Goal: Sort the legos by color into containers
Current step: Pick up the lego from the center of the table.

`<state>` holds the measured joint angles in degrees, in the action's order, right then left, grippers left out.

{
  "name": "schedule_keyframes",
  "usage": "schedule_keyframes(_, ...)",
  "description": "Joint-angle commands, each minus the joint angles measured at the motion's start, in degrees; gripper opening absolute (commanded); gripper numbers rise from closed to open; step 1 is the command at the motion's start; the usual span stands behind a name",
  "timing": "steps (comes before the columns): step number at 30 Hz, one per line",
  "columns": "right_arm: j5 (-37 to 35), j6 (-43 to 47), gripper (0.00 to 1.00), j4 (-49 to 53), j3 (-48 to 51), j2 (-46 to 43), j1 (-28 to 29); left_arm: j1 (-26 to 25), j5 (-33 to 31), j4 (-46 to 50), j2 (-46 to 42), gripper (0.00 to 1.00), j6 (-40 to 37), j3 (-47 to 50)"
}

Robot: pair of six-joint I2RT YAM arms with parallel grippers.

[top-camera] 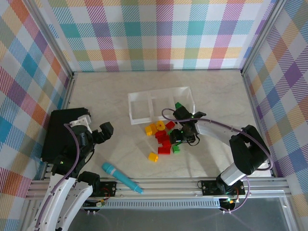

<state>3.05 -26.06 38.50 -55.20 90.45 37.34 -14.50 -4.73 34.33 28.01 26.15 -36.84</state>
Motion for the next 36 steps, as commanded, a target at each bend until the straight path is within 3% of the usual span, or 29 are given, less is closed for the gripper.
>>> schedule_keyframes(1,-1.22,1.15,0.64,-0.09,-2.01,2.18,0.63,-0.35,0.44,-0.84,0.28,1.00,0.29,0.76)
schedule_keyframes(24,-5.81,2.93,0.46,1.86,-5.66,9.48,0.80,-0.35,0.49,-1.96,1.55,1.00,-0.16,1.16)
schedule_keyframes(36,-11.54,3.32,0.32,4.59,-5.86,6.71,0.80,-0.35,0.50,-1.62,1.66,1.00,-0.22,1.09)
